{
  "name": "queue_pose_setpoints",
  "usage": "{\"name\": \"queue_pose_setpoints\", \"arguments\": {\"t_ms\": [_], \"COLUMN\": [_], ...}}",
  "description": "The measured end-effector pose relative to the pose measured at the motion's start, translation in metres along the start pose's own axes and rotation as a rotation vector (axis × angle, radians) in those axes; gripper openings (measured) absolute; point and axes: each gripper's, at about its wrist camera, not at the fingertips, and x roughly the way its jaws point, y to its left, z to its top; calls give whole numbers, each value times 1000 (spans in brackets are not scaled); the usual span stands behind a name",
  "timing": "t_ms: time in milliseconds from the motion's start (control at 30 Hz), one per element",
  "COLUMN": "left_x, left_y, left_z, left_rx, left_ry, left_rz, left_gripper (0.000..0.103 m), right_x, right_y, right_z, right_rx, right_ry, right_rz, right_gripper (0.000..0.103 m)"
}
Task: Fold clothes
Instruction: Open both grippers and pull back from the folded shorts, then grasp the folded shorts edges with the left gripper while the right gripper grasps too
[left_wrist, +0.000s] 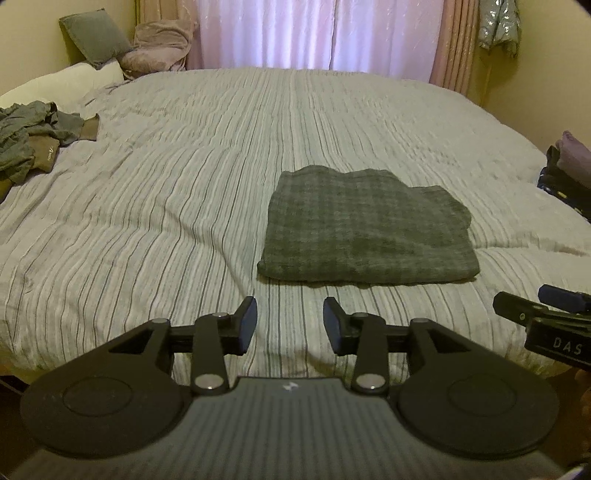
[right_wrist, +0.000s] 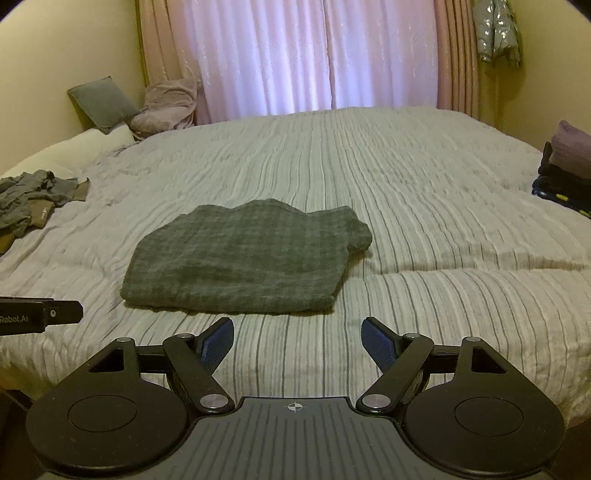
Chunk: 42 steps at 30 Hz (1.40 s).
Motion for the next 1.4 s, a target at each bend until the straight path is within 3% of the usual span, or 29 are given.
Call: {"name": "queue_pose_setpoints", "arguments": {"t_ms": [233, 333, 500, 667, 767, 1000, 1100, 1233, 1400], "left_x": [-5, 2, 24, 61, 89, 160, 185, 210, 223], "left_y": [6, 22, 66, 102, 111, 113, 118, 123, 114], "left_z": [-4, -3, 9, 33, 51, 80, 80, 75, 74], "left_rx": [-16, -69, -233, -391, -434, -465, -489, -550, -554], "left_ry": [-14, -16, 0, -13, 1, 69, 109, 170, 193], "left_rz": [-13, -45, -170, -302, -375, -500, -510, -601, -677], "left_gripper": [38, 41, 47, 56, 58, 60, 60, 60, 60], "right_x": [-4, 2, 17, 45, 68, 115, 131, 152, 173], "right_y": [-2, -12, -36, -84, -108, -134, -138, -143, -146], "right_z": [-5, -7, -9, 4, 12, 32, 37, 44, 48], "right_rx": [11, 67, 200, 476, 603, 679, 686, 692, 687], "right_ry": [11, 32, 72, 71, 75, 88, 109, 139, 181], "right_rz": [4, 29, 86, 229, 279, 319, 348, 390, 491], "right_gripper": [79, 79, 79, 79, 79, 79, 79, 79, 79]}}
